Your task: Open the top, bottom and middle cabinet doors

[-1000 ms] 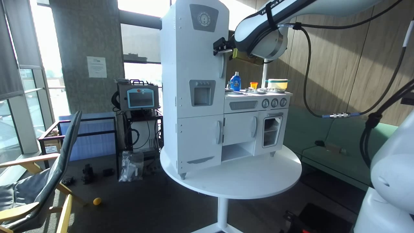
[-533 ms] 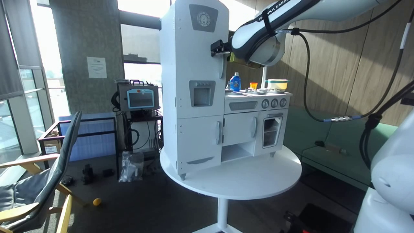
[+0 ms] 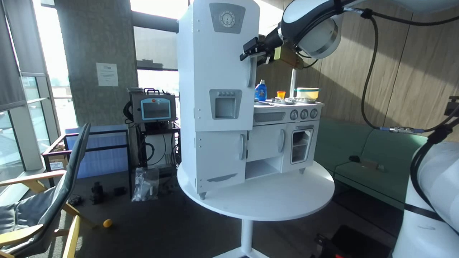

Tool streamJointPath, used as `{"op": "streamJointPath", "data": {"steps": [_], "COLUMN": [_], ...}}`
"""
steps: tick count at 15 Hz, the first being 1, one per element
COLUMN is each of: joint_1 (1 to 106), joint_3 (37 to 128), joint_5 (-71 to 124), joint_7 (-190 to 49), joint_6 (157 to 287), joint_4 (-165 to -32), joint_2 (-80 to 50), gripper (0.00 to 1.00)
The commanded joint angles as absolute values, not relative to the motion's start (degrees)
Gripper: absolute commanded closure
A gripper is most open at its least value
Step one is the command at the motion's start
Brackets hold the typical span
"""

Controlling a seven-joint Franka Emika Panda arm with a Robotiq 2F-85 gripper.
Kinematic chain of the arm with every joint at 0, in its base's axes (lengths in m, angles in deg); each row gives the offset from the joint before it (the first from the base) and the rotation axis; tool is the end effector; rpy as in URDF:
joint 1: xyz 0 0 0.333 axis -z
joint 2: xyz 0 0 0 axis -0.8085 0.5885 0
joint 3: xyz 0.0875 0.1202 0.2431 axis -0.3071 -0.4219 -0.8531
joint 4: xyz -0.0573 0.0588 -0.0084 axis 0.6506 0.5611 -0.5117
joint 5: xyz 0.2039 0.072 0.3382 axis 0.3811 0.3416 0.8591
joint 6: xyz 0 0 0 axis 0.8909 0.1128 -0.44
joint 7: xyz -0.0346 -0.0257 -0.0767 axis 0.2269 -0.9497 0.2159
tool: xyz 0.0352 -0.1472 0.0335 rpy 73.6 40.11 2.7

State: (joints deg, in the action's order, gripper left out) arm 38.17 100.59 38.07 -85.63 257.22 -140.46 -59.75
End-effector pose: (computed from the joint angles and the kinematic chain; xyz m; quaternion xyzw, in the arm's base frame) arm 0.5192 -0.0878 0.5849 -0.8490 0.0527 -0.5222 0.0605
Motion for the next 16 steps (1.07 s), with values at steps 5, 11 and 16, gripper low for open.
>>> {"op": "streamJointPath", "data": {"steps": [5, 11, 16], "joint_1": [35.5, 39.8, 37.9], "joint_3": [101.6, 93.9, 92.3], "joint_5": [43.5, 41.7, 43.8], "joint_7": [-94.4, -97.3, -107.6], "joint_6": [231.4, 215.2, 210.1], "joint_4": [-139.1, -138.3, -137.6], "joint_2": [-66.5, -66.1, -67.2], "gripper": [0.0, 0.0, 0.0]}}
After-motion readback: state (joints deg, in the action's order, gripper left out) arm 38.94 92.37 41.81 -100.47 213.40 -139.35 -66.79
